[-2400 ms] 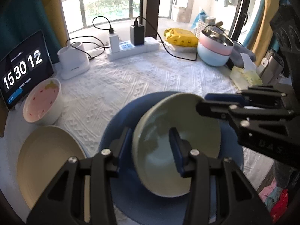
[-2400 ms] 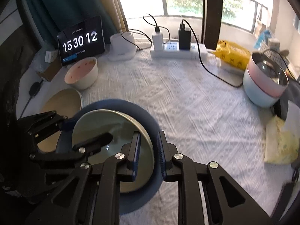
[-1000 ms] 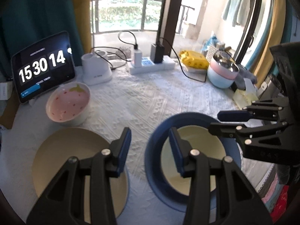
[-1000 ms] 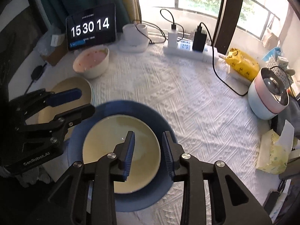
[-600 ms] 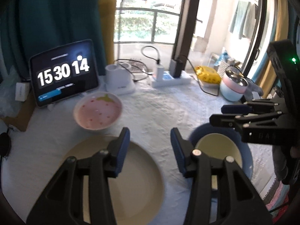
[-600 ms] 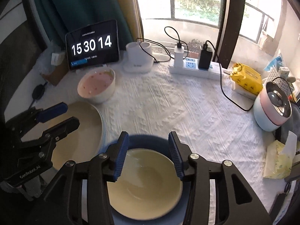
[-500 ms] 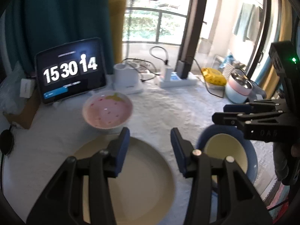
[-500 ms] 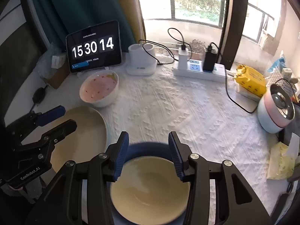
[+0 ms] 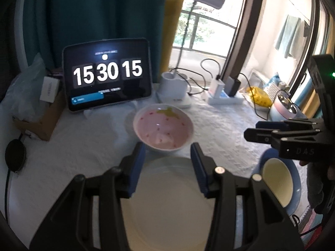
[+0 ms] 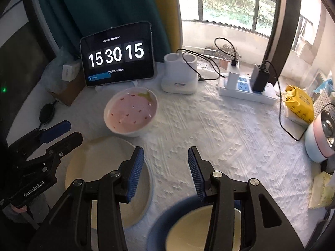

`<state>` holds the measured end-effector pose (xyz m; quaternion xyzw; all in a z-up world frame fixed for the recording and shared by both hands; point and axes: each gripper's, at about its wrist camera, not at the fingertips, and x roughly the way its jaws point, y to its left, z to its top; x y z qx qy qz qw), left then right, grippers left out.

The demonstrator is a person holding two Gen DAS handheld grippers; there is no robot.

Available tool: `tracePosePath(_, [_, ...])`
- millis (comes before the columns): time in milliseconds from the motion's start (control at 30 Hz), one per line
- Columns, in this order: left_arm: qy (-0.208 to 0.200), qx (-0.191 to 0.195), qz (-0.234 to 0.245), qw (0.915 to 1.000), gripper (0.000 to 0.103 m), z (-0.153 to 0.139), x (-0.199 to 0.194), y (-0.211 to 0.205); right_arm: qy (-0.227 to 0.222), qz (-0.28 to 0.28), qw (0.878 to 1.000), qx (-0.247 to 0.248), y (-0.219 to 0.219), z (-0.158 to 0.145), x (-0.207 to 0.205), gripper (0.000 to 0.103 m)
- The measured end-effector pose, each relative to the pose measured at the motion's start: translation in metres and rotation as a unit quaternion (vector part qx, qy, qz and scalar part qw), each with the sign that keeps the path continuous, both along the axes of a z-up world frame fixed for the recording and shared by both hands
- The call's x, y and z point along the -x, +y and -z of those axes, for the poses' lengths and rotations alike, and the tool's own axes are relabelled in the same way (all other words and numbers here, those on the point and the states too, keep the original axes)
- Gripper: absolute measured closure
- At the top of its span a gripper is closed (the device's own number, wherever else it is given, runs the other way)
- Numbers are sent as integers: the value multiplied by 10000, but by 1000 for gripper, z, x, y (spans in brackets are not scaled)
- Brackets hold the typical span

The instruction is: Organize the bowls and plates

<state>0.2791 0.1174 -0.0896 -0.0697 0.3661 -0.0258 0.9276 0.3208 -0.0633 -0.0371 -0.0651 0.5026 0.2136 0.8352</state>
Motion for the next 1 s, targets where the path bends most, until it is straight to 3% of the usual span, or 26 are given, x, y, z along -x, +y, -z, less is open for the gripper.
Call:
tracePosePath(433, [224,68,63,9997,56,18,-31,35,230,-7,9997,123,50,23,-31,57])
tracePosePath(1000, [665,247,357,9968,56,46,-85,46,623,202,9976,245,69,64,-76,57])
